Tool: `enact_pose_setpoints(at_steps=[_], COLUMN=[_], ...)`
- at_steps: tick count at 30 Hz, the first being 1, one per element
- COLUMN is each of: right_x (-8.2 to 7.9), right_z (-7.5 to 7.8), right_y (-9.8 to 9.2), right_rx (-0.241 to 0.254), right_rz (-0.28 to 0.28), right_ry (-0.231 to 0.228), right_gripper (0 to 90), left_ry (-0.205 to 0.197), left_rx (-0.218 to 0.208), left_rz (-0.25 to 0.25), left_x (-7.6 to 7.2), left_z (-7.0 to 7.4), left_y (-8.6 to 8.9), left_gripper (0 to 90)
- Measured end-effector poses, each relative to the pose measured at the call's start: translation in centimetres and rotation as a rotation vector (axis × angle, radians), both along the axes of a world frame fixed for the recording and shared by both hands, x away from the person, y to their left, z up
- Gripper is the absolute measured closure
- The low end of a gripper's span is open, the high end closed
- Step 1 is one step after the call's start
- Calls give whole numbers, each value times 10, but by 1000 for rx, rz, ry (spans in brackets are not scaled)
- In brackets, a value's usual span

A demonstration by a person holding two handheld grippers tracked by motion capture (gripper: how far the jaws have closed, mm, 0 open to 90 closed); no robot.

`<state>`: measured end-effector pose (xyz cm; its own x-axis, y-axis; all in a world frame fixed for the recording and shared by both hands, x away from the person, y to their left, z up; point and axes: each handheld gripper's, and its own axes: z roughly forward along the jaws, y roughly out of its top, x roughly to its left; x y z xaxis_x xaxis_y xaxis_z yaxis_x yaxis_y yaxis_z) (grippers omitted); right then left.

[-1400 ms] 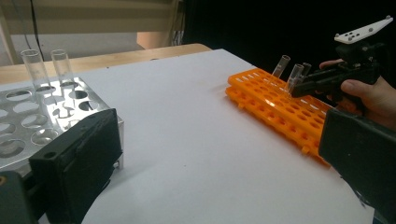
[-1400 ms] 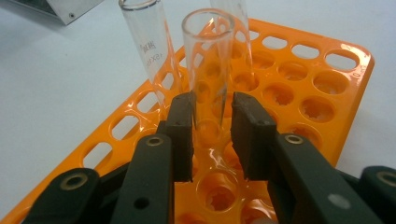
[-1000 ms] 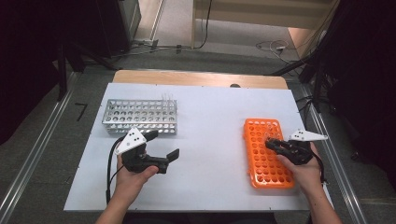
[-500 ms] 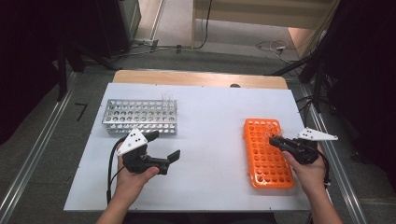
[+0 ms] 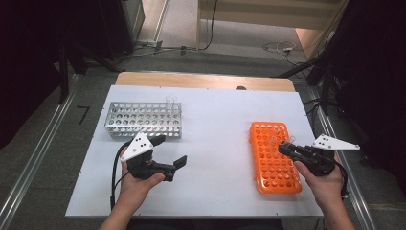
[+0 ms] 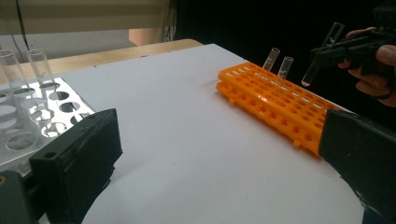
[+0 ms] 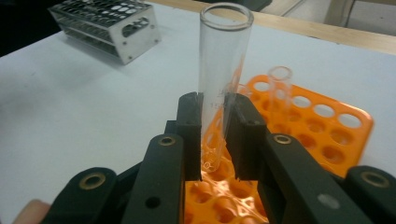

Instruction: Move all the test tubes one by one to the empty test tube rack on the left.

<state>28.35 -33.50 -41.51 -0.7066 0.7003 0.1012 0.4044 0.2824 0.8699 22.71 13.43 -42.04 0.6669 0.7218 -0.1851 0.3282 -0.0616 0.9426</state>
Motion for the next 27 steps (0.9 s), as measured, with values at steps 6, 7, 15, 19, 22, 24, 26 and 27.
enact_pose_setpoints(at_steps=[6,7,15,19,22,24,26,27], right_x=[-9,-10,-18,-22,-24,-26,-28,-29], right_z=[5,5,1,-2,-3,-4,-4,-5], right_y=[24,28,62,76,86,92,97,100], right_rx=[7,8,3,-3,-8,-8,-14,-9], right_rz=[77,91,185,220,246,264,278,286], right_ry=[0,-1,11,21,21,20,21,23], right_gripper=[743,743,743,743,743,744,743,743], left_ry=[-5,-7,-4,-3,-3,-4,-5,-3], left_rx=[3,0,3,5,6,5,7,5], left_rz=[-15,-17,-40,-51,-62,-69,-78,-82], left_x=[-2,-2,-4,-5,-6,-7,-7,-7], left_z=[3,3,4,5,5,6,6,6], left_y=[-4,-5,-12,-16,-19,-22,-25,-26], left_gripper=[0,0,0,0,0,0,2,2])
